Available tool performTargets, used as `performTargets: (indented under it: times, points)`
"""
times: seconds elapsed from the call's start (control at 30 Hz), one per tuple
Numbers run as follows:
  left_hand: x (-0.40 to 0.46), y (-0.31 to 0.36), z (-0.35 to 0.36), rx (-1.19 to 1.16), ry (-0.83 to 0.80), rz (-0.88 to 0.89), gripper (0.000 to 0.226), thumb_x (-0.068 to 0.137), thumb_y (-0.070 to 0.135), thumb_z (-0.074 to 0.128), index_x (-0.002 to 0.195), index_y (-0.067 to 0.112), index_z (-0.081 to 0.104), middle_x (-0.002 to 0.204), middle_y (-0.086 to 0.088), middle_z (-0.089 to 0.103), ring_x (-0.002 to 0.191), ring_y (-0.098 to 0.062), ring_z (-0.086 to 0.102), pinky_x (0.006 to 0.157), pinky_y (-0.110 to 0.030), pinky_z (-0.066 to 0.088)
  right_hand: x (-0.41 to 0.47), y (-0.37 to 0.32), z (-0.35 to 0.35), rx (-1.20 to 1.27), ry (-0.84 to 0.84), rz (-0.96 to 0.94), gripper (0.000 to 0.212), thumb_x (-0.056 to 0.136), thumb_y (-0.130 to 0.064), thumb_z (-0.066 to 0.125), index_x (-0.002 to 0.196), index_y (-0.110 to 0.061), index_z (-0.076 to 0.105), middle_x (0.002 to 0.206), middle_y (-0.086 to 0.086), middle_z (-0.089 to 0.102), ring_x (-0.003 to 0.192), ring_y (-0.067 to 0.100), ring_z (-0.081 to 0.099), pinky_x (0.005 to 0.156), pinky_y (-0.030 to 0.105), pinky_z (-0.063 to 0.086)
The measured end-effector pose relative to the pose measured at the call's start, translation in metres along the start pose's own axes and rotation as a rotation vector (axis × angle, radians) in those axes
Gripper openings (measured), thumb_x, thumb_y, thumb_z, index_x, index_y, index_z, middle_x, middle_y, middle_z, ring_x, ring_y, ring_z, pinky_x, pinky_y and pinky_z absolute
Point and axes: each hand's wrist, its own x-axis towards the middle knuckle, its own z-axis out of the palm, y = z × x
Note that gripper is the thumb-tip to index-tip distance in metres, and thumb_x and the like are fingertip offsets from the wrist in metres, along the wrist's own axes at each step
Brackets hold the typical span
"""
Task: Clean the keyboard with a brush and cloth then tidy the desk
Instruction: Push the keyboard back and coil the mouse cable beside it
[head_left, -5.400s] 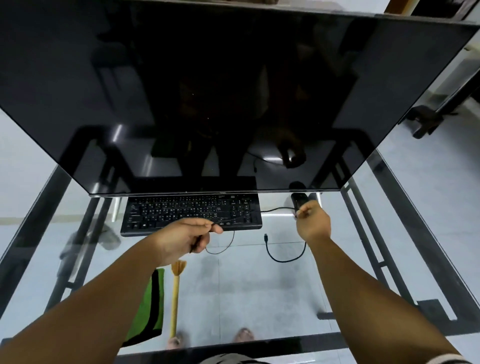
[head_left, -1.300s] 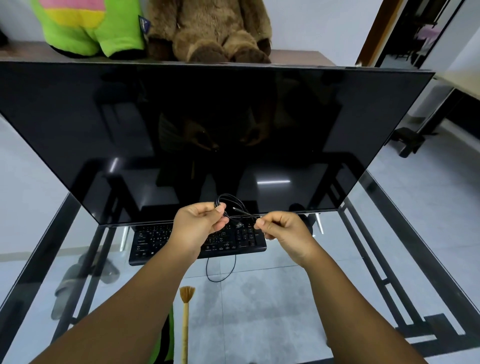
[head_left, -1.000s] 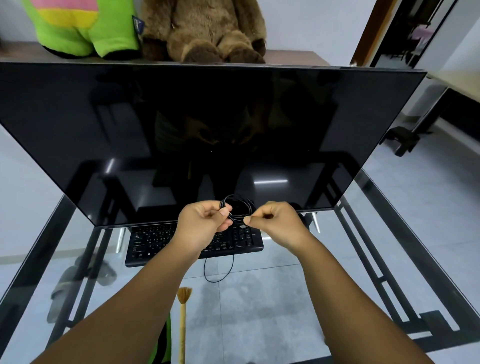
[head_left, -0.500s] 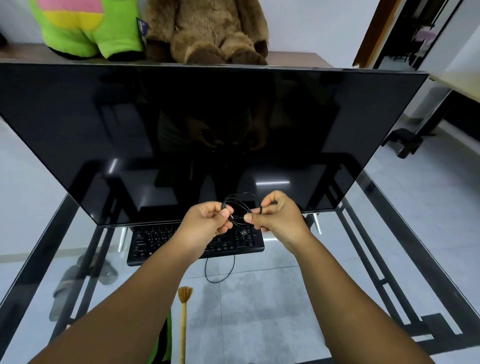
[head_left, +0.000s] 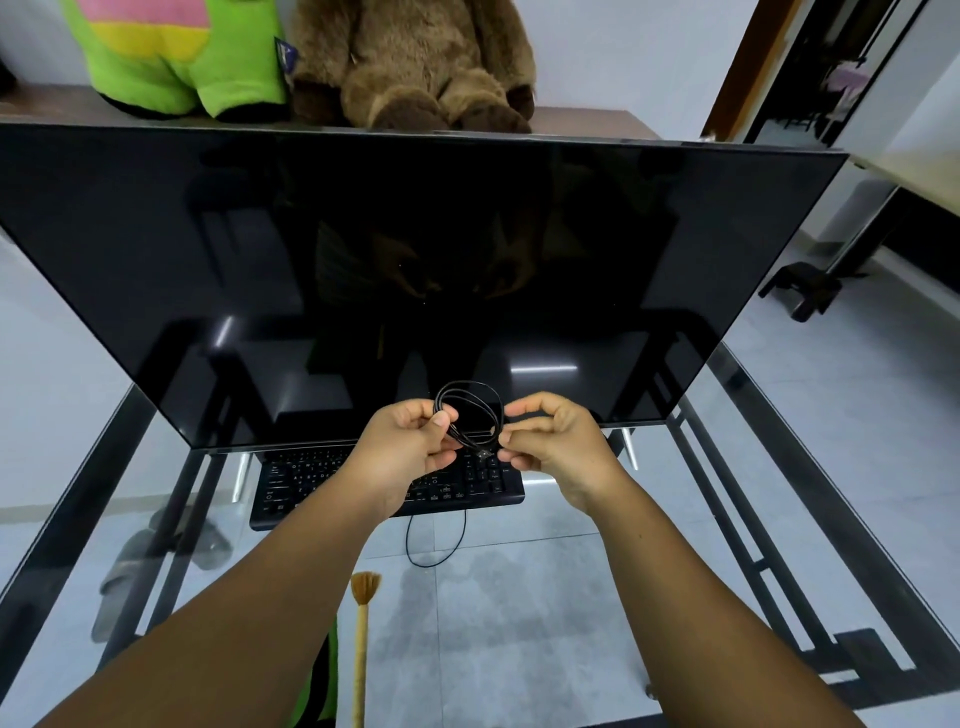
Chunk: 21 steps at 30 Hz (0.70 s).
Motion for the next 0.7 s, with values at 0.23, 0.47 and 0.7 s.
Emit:
performTargets:
  times: [0.23, 0.47, 0.7]
  points:
    - [-0.0009, 0.0002, 0.0015, -0.055, -0.027, -0.006, 0.014, 0.098, 0.009, 0.051, 0.103, 0.004, 0.064, 0.109, -0.021, 0.067, 0.099, -0.031, 0.069, 0.079, -0.031, 0.058, -0.0012, -0.0001, 0.0003, 0.044, -0.004, -0.032, 0.01, 0.089, 0.0, 0.064, 0.083, -0.007, 0.065, 0.069, 0.003, 0.069, 0.068, 0.023, 0.072, 0.06, 0.026, 0.056]
    - [-0.0036, 0.0047, 0.0019, 0.017, -0.063, 0.024, 0.015, 0.099, 0.013, 0.051, 0.102, 0.012, 0.066, 0.096, -0.007, 0.074, 0.08, -0.013, 0.067, 0.076, -0.028, 0.054, -0.0024, -0.0014, -0.001, 0.114, -0.036, -0.084, 0.032, 0.085, 0.01, 0.064, 0.11, -0.009, 0.057, 0.079, 0.006, 0.073, 0.066, 0.023, 0.069, 0.06, 0.027, 0.055]
    - [-0.0053, 0.0061, 0.0007, 0.023, -0.088, 0.037, 0.018, 0.098, 0.011, 0.053, 0.108, 0.016, 0.068, 0.099, -0.005, 0.075, 0.087, -0.012, 0.066, 0.071, -0.025, 0.045, -0.005, -0.0011, -0.0024, 0.076, -0.095, -0.068, 0.037, 0.083, 0.01, 0.066, 0.112, -0.012, 0.063, 0.075, 0.009, 0.071, 0.068, 0.024, 0.069, 0.06, 0.026, 0.054]
